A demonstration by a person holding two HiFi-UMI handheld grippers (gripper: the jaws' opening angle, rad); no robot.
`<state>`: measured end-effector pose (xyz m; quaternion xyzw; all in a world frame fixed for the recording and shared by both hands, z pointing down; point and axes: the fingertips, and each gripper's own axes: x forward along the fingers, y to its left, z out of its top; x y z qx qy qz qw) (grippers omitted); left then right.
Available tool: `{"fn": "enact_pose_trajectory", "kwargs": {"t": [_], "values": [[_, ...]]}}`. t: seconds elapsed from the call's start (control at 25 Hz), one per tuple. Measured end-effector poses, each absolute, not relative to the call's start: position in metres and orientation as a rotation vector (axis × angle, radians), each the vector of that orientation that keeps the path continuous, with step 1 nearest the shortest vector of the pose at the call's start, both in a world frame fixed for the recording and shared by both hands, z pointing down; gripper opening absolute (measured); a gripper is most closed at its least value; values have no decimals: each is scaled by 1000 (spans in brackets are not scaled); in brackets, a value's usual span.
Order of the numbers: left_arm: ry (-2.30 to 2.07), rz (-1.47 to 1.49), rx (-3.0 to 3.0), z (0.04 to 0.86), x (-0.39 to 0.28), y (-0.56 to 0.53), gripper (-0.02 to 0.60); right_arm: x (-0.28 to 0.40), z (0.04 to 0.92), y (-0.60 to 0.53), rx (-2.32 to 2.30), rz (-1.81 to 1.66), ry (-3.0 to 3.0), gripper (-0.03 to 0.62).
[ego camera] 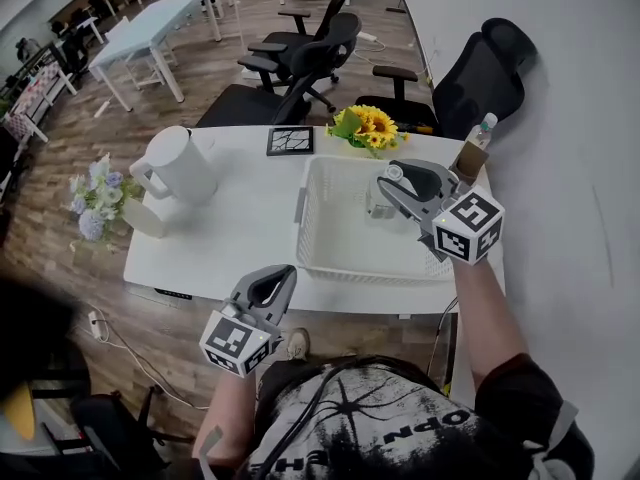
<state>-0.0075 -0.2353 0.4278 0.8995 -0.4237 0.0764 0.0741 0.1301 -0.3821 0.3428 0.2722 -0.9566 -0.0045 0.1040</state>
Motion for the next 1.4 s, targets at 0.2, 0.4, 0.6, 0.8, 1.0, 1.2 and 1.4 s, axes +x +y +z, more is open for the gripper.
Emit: {"fn": "enact_pose_trajectory", "kwargs": {"t": [0.2, 0.4, 0.6, 0.8, 1.0, 1.2, 1.4], "values": [[-1322, 226, 2695, 424, -3, -223, 11, 133, 313, -369, 799, -59, -2886, 158], [-1383, 225, 2668, 424, -7, -213, 11, 127, 293, -354, 764, -85, -2934, 156], [-1461, 212, 2619, 423, -23, -203, 11, 113, 276, -345, 715, -89, -2970, 156], [-1498, 192, 2599, 422, -52, -196, 11, 84, 259, -338, 695, -115, -2998, 156], [-1492, 196, 2602, 420, -82, -192, 11, 46, 241, -334, 664, -124, -3042, 156], [-1484, 207, 2614, 420, -125, -192, 11, -4, 228, -327, 637, -140, -3078, 155], [-1481, 205, 2615, 423, -164, -193, 11, -55, 227, -322, 599, -123, -3100, 156]]}}
